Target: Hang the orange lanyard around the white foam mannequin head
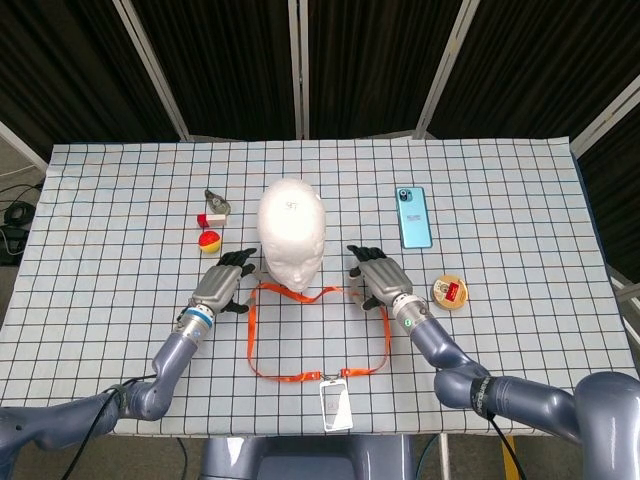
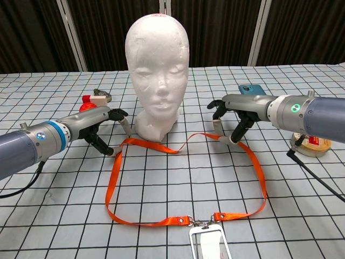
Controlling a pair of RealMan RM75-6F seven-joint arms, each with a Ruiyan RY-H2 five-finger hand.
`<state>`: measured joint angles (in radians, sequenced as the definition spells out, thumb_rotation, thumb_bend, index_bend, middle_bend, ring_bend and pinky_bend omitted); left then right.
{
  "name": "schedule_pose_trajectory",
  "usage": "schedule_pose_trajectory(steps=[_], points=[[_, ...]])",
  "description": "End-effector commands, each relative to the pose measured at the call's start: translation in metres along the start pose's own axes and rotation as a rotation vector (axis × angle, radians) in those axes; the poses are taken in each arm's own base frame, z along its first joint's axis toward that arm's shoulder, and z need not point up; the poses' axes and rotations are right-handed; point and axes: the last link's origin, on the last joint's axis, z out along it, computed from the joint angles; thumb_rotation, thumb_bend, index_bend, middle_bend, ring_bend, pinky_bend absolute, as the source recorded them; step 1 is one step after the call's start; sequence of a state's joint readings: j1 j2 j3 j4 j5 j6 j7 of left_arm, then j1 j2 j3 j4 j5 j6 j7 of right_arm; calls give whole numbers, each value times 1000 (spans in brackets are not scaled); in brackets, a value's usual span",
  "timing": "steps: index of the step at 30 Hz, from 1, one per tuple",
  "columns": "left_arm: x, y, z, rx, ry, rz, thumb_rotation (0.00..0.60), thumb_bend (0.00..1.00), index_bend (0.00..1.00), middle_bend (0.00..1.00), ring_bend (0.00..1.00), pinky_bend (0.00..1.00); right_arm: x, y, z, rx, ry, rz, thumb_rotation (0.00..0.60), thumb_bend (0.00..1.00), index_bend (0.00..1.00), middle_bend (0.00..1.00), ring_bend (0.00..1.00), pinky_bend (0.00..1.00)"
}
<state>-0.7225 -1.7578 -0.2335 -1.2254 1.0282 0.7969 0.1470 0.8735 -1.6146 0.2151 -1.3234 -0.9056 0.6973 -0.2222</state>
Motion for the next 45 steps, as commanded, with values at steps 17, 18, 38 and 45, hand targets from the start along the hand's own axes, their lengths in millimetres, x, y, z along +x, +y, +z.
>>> schedule_pose_trajectory(steps=[17,18,38,45], points=[[-9,0,4,26,-18,-32,600,474,427,0,0,0,2,4,-2,4,7,6,600,616,717,16,0,0],[-9,0,4,26,-18,-32,600,483,429,0,0,0,2,4,-2,4,8,6,600,616,717,16,0,0],[-11,-3,-1,25,-12,-45,600,546,615,0,0,0,8,3,-11,24,19,1,600,616,718,25,0,0],[0,-6,-15,-19,5,-22,600,546,617,0,0,0,15,1,-25,49,29,-4,600,616,719,33,0,0]])
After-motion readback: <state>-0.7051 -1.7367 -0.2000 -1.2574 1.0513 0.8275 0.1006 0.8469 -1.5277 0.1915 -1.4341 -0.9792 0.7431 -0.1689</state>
